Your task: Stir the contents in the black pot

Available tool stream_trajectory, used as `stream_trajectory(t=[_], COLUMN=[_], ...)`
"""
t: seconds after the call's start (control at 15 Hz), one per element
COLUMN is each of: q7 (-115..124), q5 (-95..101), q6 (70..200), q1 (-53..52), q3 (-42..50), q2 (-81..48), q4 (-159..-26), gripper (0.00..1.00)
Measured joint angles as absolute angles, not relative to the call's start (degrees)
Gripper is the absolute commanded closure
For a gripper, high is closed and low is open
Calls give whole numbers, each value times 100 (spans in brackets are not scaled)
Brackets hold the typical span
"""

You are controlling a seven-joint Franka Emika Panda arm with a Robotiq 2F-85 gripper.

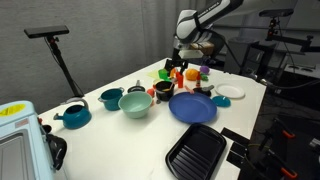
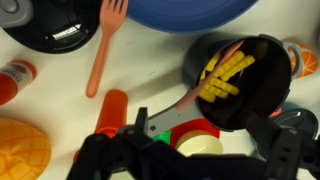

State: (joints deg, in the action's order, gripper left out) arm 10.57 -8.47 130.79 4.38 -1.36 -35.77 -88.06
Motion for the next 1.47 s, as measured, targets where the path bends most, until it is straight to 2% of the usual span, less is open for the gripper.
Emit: stream_trajectory(t=[0.07,0.13,0.2,0.27,0.6,0.67,0.73,0.8,0.87,0.93,1.0,1.07,1.13,1.33,1.47], q7=[997,957,926,907,790,766,734,719,715,712,709,703,698,681,658], q5=[-895,-932,-956,-965,-1169,-1218,-1263,-1287,-1292,-1292,-1292,-1292,-1292,-1292,-1292], q6=[12937,12811,12716,12655,12595,12595,12594,12588,12586,12586,12586,12586,12587,12589,12591], q1=[462,492,522,552,629,626,625,623,618,610,602,599,600,601,602], q3=[-134,-130,-120,-106,-125,-160,-195,-223,-247,-257,-258,-258,-257,-239,-237], q2=[-3605,-3624,-3635,-3641,-3717,-3751,-3789,-3827,-3866,-3896,-3921,-3941,-3955,-3957,-3956], q4=[-8731,-8671,-8627,-8591,-8501,-8498,-8495,-8490,-8488,-8485,-8475,-8456,-8434,-8370,-8306], gripper=[1,19,26,29,69,26,31,30,24,49,62,63,69,95,100])
